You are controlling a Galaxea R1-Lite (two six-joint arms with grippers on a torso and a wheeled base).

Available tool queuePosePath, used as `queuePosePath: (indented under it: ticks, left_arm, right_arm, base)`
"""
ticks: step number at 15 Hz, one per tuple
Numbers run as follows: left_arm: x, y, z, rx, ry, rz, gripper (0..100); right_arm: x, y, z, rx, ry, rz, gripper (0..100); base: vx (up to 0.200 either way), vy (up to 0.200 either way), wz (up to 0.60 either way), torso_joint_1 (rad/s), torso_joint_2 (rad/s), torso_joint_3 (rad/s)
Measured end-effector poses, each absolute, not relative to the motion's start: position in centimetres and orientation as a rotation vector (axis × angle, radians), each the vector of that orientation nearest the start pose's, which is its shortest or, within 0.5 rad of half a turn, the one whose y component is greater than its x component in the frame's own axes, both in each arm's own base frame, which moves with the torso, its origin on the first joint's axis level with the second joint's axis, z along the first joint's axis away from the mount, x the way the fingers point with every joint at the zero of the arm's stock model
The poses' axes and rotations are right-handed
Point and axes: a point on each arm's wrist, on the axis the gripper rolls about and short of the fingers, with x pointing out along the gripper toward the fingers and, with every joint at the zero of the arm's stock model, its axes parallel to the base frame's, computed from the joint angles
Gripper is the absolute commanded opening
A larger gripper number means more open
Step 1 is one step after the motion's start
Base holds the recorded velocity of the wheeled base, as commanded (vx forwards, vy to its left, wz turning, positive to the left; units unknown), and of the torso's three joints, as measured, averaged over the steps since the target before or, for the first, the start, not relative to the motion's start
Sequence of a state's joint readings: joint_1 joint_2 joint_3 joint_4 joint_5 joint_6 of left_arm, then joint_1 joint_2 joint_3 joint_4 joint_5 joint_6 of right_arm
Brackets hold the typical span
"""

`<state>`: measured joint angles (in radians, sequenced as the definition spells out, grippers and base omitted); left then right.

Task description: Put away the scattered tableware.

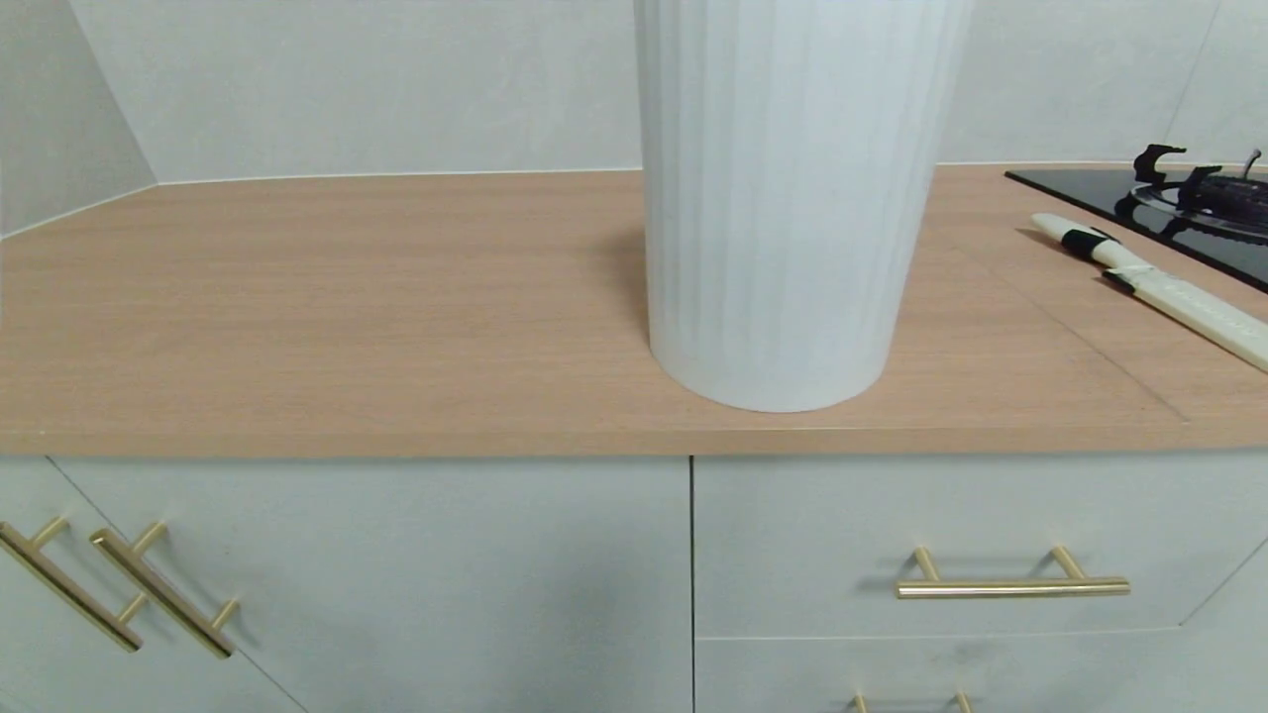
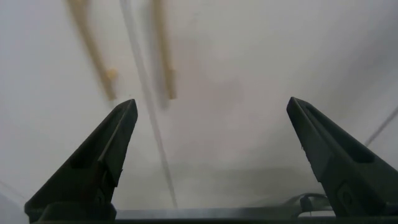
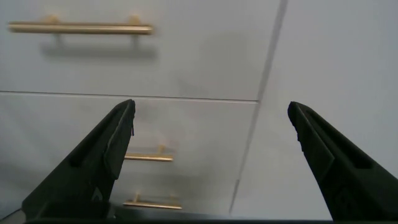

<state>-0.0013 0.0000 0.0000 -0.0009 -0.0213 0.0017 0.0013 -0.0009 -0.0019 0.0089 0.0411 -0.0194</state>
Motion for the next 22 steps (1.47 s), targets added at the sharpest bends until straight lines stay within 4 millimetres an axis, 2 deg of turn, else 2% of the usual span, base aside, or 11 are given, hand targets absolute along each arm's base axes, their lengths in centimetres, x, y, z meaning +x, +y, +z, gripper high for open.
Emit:
queuePosePath:
  ticks: [1,18,22]
  left_arm:
    - [-2.28,-0.04,7.56,0.002,-0.001,-0.022,100]
    - [-2.28,-0.04,7.56,0.002,-0.001,-0.021,100]
    - [-2.28,-0.04,7.56,0.002,-0.001,-0.021,100]
  right_arm:
    - [-2.30,0.09,7.51,-0.019,0.005,0.042,100]
    - [-2.30,0.09,7.51,-0.019,0.006,0.042,100]
    - [-2.30,0.09,7.52,-0.019,0.006,0.042,100]
  base:
    - [0.000,-0.200,0.00,0.002,0.00,0.002]
    - [0.000,0.000,0.00,0.000,0.00,0.000]
    - [0.000,0.000,0.00,0.063,-0.23,-0.237]
